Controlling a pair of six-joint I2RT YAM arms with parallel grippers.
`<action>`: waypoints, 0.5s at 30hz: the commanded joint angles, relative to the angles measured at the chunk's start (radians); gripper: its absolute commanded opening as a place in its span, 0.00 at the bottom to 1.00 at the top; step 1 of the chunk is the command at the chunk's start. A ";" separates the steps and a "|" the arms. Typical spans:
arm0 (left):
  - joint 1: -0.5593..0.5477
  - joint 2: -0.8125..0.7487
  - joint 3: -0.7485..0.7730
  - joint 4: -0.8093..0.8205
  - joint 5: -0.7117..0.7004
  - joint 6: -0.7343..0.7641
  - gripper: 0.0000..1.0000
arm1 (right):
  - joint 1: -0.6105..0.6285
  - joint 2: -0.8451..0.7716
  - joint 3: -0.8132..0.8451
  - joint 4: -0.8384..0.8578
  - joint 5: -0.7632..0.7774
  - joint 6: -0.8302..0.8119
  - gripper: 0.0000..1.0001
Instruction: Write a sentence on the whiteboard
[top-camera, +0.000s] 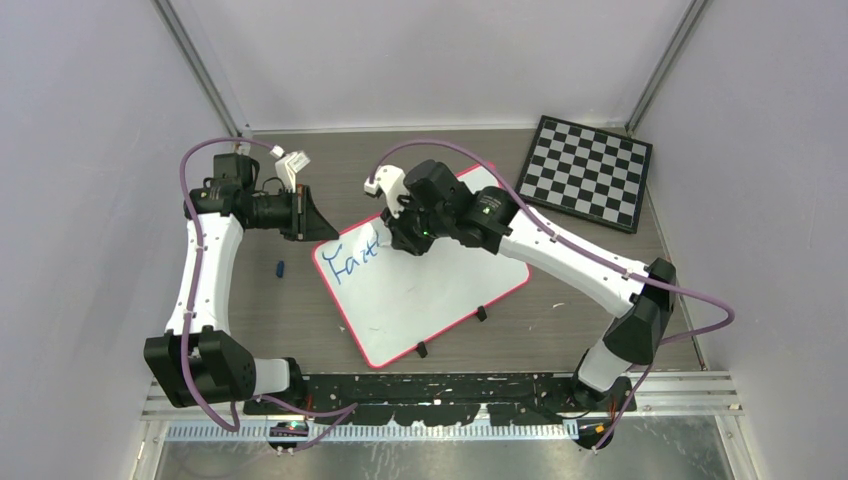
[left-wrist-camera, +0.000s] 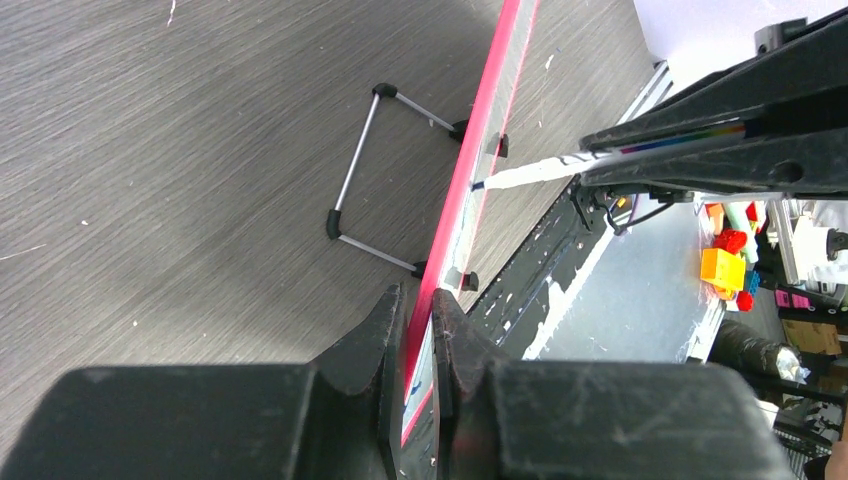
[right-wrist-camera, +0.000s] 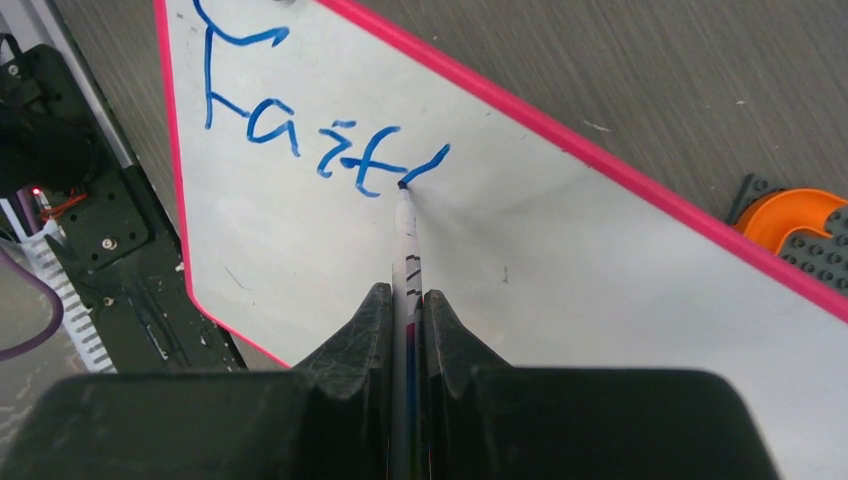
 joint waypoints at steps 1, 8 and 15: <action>-0.030 0.003 -0.006 -0.039 -0.003 0.001 0.00 | 0.010 -0.044 -0.054 0.041 0.005 0.023 0.00; -0.030 0.000 -0.006 -0.040 -0.002 -0.001 0.00 | 0.029 -0.059 -0.074 0.046 0.008 0.033 0.00; -0.029 0.004 -0.005 -0.040 -0.001 -0.001 0.00 | 0.020 -0.038 -0.010 0.045 0.039 0.022 0.00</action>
